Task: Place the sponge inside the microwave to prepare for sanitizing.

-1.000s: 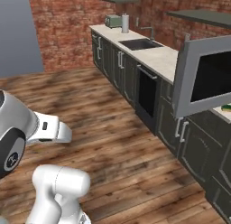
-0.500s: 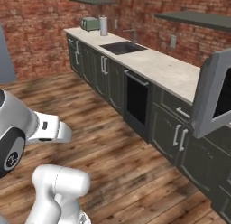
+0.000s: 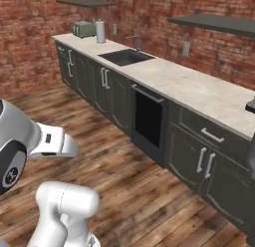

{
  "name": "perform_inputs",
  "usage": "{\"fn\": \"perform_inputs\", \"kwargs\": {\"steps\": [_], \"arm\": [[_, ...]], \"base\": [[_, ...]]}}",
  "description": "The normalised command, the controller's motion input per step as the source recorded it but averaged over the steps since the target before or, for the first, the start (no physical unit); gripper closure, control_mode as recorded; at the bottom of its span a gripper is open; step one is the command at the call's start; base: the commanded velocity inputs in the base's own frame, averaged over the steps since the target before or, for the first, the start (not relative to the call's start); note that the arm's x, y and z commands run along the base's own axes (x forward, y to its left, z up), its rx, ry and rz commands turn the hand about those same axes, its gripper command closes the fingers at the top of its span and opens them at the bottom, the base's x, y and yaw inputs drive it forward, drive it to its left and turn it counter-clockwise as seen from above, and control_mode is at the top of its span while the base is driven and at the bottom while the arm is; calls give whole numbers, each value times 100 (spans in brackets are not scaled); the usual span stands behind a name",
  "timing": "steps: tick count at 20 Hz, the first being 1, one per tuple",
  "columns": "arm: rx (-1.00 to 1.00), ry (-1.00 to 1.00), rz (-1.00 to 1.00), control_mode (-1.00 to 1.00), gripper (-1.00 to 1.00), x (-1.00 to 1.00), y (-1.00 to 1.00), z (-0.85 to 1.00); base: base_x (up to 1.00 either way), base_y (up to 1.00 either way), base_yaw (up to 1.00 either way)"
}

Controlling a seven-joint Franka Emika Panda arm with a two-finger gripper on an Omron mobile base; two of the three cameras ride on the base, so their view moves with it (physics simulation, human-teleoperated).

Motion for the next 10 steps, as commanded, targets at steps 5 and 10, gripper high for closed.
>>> {"fn": "perform_inputs", "kwargs": {"steps": [5,10], "arm": [[0,0,0,100,-100,0,0,0],[0,0,0,100,-100,0,0,0]], "base": [[56,0,-39],[40,0,-53]]}}
